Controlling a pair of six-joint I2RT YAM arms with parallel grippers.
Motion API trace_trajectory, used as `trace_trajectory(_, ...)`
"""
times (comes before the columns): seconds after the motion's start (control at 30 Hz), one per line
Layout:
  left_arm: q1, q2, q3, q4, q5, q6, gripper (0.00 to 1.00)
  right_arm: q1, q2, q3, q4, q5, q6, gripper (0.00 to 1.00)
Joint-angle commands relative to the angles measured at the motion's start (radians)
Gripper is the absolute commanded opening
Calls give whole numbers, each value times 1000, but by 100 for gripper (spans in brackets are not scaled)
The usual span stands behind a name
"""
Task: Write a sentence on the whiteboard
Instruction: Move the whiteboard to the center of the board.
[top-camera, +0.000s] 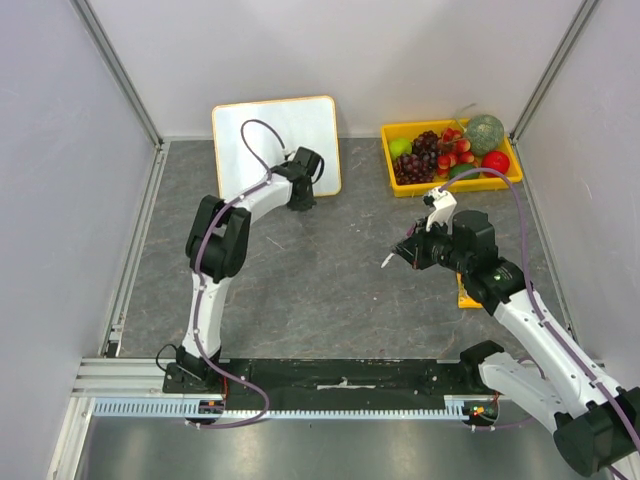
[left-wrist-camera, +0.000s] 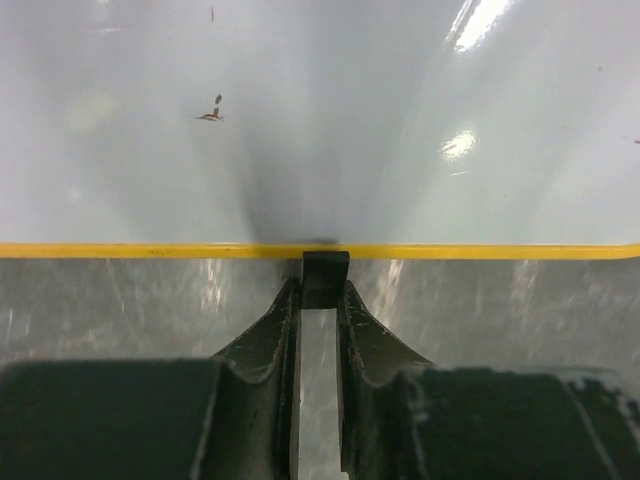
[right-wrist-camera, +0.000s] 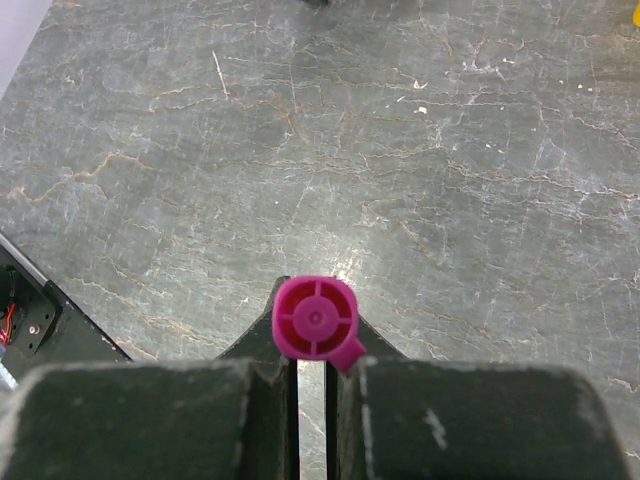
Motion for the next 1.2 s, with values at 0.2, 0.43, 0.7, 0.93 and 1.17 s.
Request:
trace_trajectory(0.2,-123,-287,-472,98,52,-97,2,-3,-64,-8,-13,-8,20,0)
trace_trajectory(0.43,-270,-391,-627,102,35,-221,2,-4,-114,4,-61,2,25,0)
trace_trajectory(0.7,-474,-428,-672,86,32,-367,2,-4,-165,30,-157,126,-1,0)
trace_trajectory(0.93,-610,-402,-648,55,44,-477,2,-4,-217,62,-251,272,-7,0)
trace_trajectory(1.17,-682,-390,-631,29,41,-561,2,-4,-263,61,-260,262,9,0)
